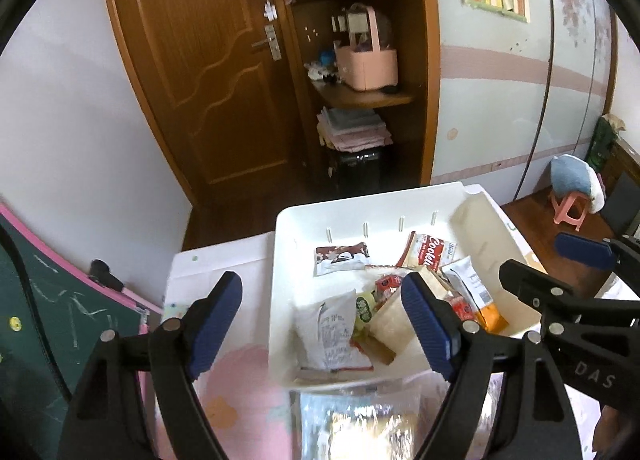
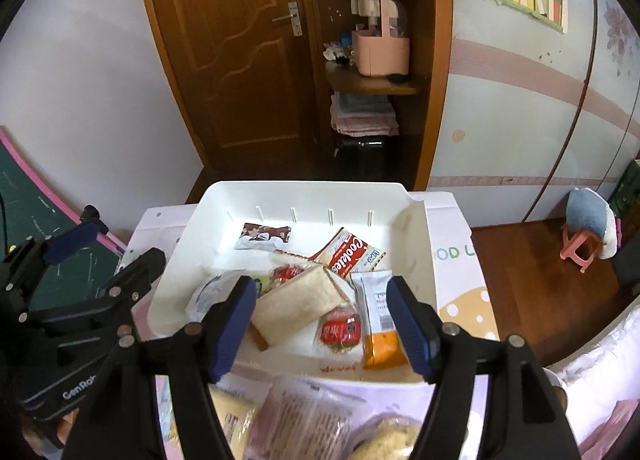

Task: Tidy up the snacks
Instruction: 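Withdraw both tools from the basket toward the remaining snacks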

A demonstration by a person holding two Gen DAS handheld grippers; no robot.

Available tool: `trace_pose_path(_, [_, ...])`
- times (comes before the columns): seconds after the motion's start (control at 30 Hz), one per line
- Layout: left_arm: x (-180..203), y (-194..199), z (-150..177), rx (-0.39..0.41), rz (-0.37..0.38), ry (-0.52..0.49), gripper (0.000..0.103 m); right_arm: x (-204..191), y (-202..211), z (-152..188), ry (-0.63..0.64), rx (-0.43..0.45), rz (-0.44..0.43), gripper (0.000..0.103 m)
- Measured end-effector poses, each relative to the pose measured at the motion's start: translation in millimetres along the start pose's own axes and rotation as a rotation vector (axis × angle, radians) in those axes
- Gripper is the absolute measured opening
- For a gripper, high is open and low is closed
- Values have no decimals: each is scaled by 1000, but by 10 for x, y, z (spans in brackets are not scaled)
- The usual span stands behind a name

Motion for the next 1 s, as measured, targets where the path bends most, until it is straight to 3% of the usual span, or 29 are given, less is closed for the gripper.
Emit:
trace_pose_path(0.27, [-53, 726, 74, 39, 50, 49, 85, -71, 621, 158, 9, 42, -11, 68])
trace_pose_path(0.7, [60, 1762, 314, 165, 73, 2, 88, -144, 1443, 549, 30, 74, -79, 75])
trace_pose_path(1.0, [125, 2143, 539, 191, 111, -1, 90, -63, 1712, 742, 44, 148, 5, 75])
Point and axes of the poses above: each gripper's, at about its wrist camera, not at the fingertips, and y roughly against the way its jaws point, x to its right, z to its underside, the point moved 9 cm from there along -y, roughly the way its jaws point, and after that the axes turned 6 degrees about y, right-handed, at the moved point
